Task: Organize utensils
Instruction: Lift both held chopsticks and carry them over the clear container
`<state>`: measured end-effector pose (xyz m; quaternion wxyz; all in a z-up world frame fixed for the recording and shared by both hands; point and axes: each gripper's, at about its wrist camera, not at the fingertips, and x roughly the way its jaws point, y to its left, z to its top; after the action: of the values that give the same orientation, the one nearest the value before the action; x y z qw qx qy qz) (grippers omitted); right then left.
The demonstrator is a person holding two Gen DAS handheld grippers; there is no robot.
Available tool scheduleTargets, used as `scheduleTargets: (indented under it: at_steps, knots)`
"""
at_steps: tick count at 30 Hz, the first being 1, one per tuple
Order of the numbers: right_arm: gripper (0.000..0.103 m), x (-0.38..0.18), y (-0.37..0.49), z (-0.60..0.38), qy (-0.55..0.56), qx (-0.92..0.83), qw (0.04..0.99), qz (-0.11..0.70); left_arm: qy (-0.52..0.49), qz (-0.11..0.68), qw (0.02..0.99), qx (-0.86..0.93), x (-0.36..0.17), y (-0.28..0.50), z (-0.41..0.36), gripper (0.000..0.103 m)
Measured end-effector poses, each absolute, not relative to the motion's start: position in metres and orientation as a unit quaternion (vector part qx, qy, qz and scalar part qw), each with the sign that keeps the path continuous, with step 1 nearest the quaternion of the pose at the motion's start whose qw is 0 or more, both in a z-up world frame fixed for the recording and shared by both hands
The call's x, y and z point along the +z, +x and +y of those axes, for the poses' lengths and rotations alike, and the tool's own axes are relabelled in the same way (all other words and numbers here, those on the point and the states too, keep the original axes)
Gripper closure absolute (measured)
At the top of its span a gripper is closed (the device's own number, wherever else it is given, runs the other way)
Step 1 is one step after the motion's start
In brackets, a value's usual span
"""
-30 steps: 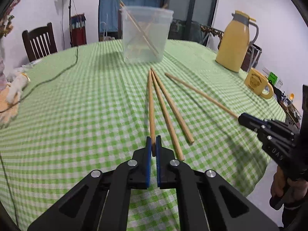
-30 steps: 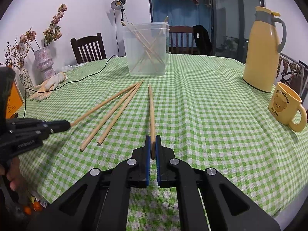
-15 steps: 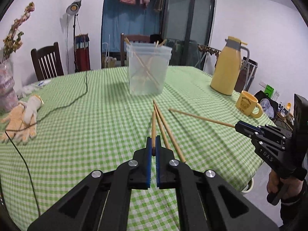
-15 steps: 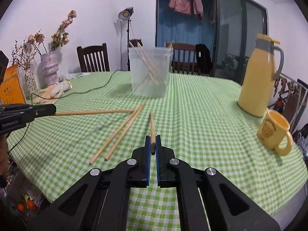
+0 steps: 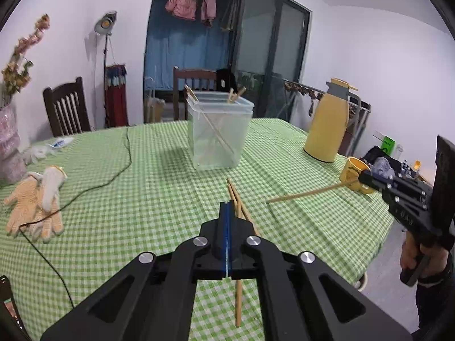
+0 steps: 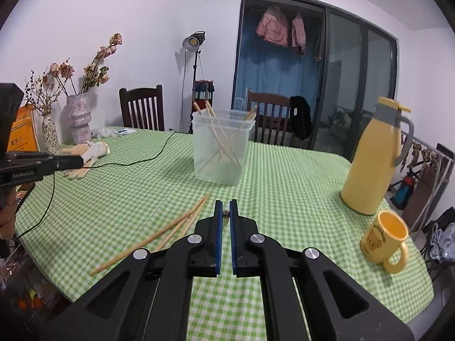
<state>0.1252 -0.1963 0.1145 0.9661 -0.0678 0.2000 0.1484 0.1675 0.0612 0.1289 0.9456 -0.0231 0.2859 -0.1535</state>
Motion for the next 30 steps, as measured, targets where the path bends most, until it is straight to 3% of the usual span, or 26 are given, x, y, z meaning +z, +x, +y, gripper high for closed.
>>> scheduleTargets:
  at_steps: [4, 6, 7, 8, 17, 18, 20, 22, 25, 30]
  knots:
    - [0.098, 0.115, 0.129, -0.198, -0.066, 0.141, 0.967, 0.200, -0.006, 0.333, 0.924, -0.190, 0.099, 0.169, 0.052, 0.103]
    - [0.098, 0.113, 0.131, -0.198, -0.067, 0.140, 0.966, 0.205, 0.000, 0.344, 0.916, -0.205, 0.081, 0.163, 0.046, 0.077]
    - [0.098, 0.111, 0.131, -0.198, -0.067, 0.139, 0.966, 0.206, 0.002, 0.353, 0.911, -0.214, 0.071, 0.160, 0.041, 0.059]
    - [0.098, 0.111, 0.130, -0.199, -0.068, 0.139, 0.966, 0.205, 0.005, 0.362, 0.906, -0.221, 0.060, 0.157, 0.036, 0.058]
    - [0.098, 0.112, 0.127, -0.211, -0.061, 0.133, 0.968, 0.204, 0.021, 0.439, 0.876, -0.199, -0.005, 0.151, 0.029, 0.059]
    - [0.098, 0.112, 0.128, -0.212, -0.059, 0.133, 0.968, 0.205, 0.022, 0.438, 0.878, -0.193, -0.007, 0.149, 0.032, 0.062]
    - [0.098, 0.112, 0.129, -0.216, -0.050, 0.134, 0.968, 0.205, 0.028, 0.436, 0.880, -0.185, -0.008, 0.146, 0.036, 0.082]
    - [0.098, 0.111, 0.129, -0.217, -0.046, 0.136, 0.969, 0.203, 0.038, 0.435, 0.883, -0.171, -0.010, 0.147, 0.038, 0.093]
    - [0.098, 0.111, 0.129, -0.218, -0.046, 0.140, 0.968, 0.202, 0.040, 0.437, 0.882, -0.171, -0.010, 0.149, 0.041, 0.094]
    - [0.098, 0.108, 0.127, -0.221, -0.042, 0.140, 0.969, 0.201, 0.126, 0.425, 0.886, -0.135, -0.011, 0.140, 0.017, 0.094]
